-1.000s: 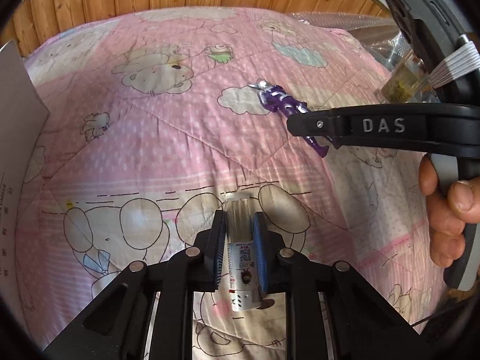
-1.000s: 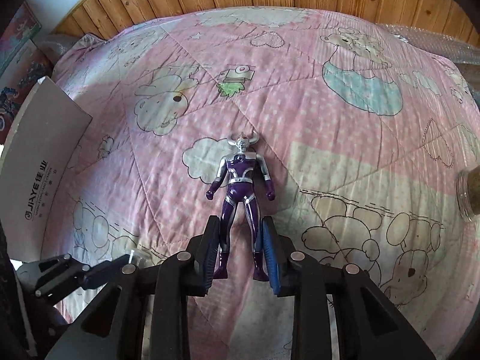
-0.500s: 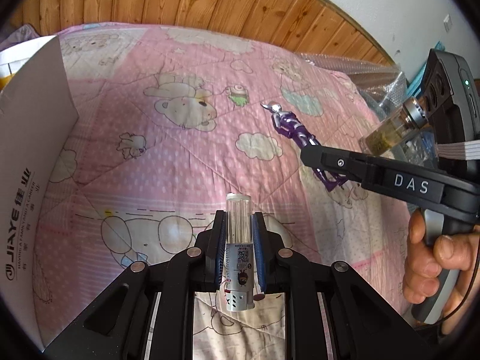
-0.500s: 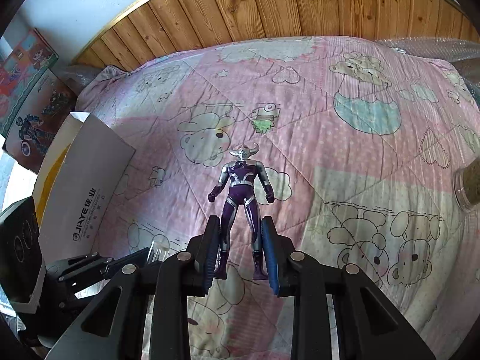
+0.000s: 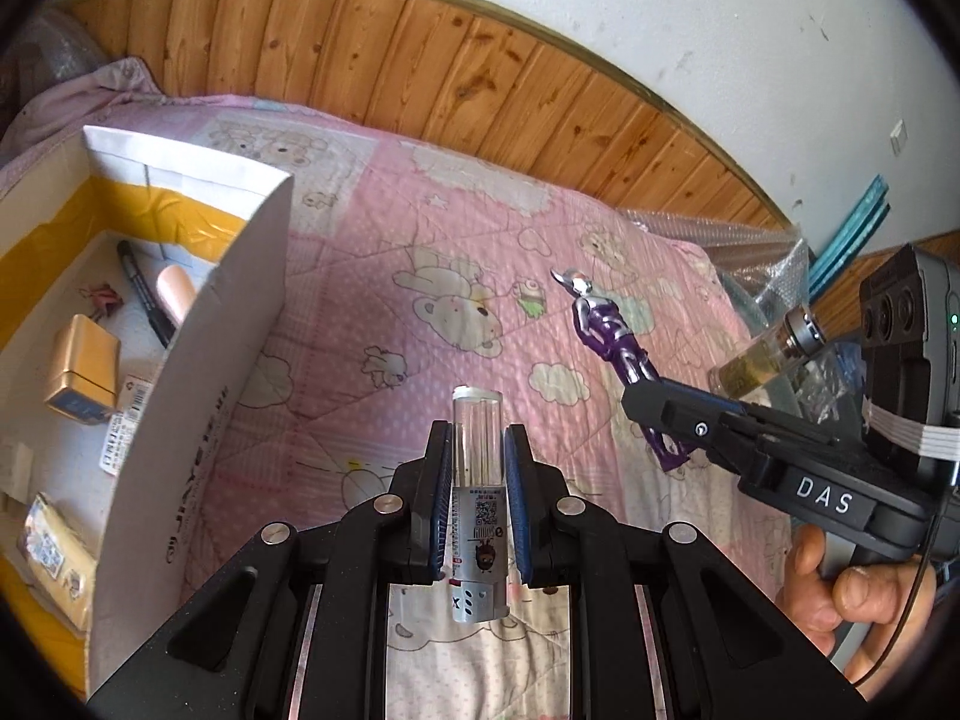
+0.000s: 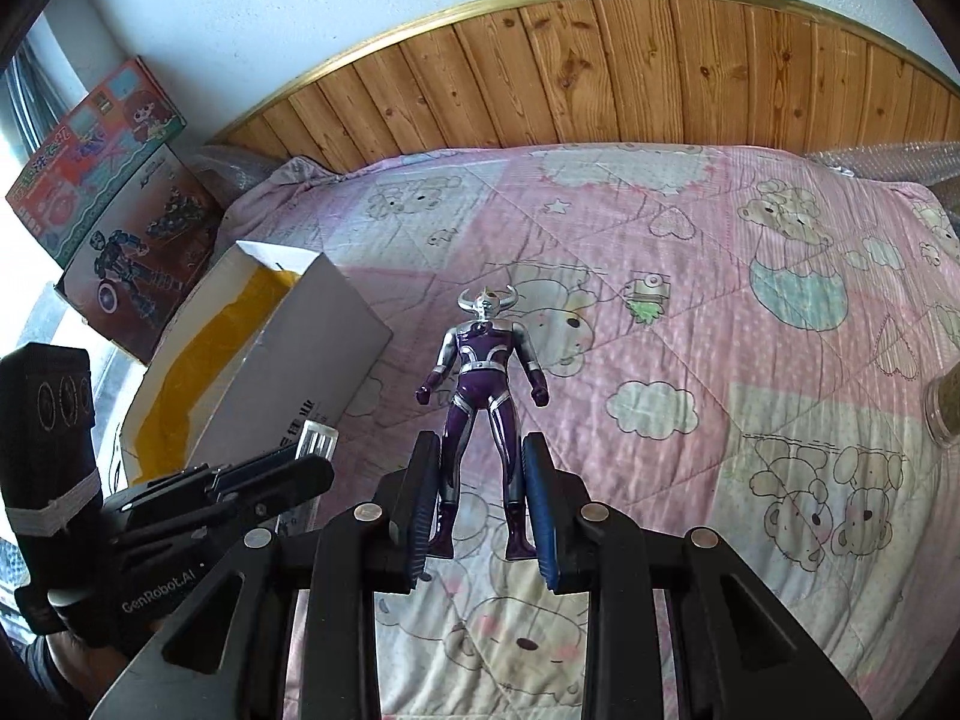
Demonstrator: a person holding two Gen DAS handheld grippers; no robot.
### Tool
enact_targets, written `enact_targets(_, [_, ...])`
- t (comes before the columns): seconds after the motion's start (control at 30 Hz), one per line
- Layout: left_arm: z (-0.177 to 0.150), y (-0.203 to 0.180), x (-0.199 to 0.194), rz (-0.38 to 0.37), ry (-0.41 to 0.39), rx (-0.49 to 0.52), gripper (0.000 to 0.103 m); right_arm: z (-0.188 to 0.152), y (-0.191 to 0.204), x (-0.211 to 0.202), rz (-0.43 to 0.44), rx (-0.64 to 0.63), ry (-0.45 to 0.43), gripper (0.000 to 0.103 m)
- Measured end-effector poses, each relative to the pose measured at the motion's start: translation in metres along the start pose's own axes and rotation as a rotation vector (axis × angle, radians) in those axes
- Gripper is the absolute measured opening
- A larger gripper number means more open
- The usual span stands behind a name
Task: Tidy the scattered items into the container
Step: 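Lift the bottle and purple figure and carry them over the white box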
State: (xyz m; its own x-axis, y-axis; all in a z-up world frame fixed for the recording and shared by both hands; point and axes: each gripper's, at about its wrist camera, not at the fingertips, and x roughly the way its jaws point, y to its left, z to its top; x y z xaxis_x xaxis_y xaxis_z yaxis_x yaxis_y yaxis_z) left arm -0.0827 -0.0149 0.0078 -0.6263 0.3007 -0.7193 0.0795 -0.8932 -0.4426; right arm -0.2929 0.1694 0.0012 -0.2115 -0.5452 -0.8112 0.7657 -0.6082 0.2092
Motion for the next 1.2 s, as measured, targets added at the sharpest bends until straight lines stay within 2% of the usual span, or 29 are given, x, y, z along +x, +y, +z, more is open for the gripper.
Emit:
enact_targets(0.7, [0.01,0.07,-0.088,0.027,-0.152,-0.08,0.018,-0.004,0.081,-0.014,0.074,-0.068,-0.081,0.029])
enact_targets(1.2, [0.014,0.137,-0.122,0.037,-0.178,-0.183,0.017,-0.005,0.156,-0.005,0.124,-0.162,-0.109,0.029])
